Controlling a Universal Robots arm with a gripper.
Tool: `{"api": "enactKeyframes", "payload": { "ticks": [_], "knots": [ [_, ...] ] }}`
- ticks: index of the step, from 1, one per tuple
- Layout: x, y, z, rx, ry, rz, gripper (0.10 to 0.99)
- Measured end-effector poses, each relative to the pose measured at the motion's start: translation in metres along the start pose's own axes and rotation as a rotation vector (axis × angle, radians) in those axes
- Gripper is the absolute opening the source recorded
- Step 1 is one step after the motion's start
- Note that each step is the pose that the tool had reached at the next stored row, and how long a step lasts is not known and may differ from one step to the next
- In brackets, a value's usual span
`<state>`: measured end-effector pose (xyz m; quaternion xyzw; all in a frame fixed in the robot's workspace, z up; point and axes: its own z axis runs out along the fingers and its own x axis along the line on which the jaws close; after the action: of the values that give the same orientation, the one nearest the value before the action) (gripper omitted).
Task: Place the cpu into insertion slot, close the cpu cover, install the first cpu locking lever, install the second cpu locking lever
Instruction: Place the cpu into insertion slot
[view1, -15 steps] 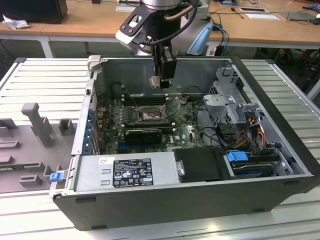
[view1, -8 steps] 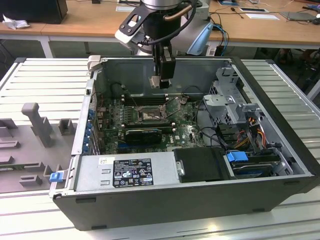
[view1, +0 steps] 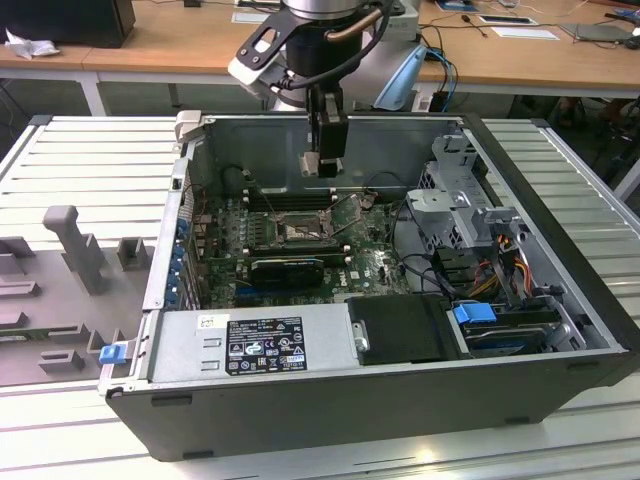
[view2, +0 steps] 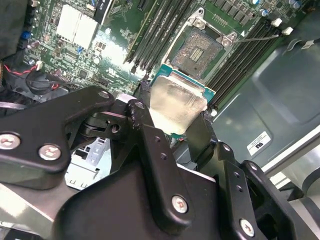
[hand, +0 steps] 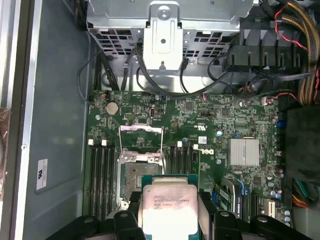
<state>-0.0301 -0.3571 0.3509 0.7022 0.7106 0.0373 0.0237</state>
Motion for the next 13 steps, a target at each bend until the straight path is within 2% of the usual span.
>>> {"api": "enactKeyframes", "payload": {
  "ticks": [8,13],
  "knots": [
    [0.0,0.0,0.0003,-0.001,-0.006,0.071,0.529],
    [-0.0001,-0.0005,0.0058,-0.001,-0.0067,0.077,0.529]
  ]
}}
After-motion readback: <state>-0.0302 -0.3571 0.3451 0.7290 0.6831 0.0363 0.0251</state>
